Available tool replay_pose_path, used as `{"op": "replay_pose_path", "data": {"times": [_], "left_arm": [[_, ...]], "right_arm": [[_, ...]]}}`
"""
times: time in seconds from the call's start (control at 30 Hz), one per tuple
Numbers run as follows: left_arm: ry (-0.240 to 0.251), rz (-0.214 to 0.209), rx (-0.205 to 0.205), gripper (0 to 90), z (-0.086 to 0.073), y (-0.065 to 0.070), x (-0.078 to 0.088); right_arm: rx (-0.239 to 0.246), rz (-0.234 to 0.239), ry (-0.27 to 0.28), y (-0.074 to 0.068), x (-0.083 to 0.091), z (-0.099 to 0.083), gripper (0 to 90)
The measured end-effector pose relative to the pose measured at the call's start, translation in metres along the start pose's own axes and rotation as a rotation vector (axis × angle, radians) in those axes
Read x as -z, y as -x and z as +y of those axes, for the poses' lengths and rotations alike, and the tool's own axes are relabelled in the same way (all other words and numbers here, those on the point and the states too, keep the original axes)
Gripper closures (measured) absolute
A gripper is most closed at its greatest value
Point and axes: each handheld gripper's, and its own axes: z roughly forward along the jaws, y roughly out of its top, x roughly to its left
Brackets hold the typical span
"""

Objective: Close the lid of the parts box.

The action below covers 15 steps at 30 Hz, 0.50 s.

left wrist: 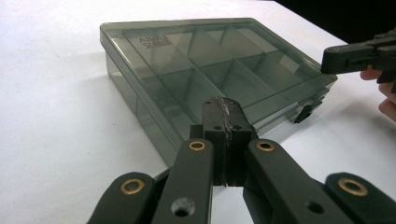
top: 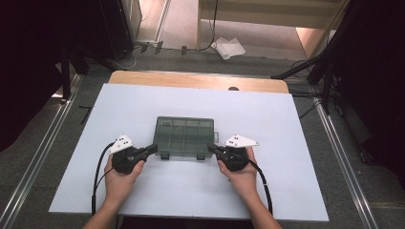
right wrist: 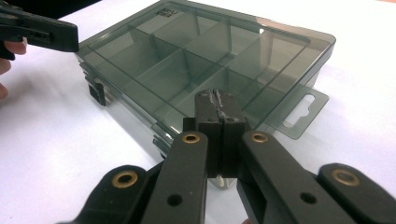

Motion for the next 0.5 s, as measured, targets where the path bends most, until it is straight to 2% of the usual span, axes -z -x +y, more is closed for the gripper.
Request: {"op": "replay_pose_path", "data": {"times": [0.17,0.27,0.5], "left_arm": [[0.008,0.008,-0.009,89.7,-0.0005,0.001,-0.0012],[0.008,0.018,-0.02,89.4,-0.0011,0.0021,0.0006],[0.022,0.021,-0.024,88.1,-0.0018,0.0051,0.0025]], "right_arm": [[0.005,-0.011,0.006,-0.0012,0.0007,-0.0007,90.0],[-0.021,-0.003,-0.001,0.0,0.0029,-0.0006,90.0],[-0.023,0.003,0.007,0.002,0.008,-0.0036,90.0]]}}
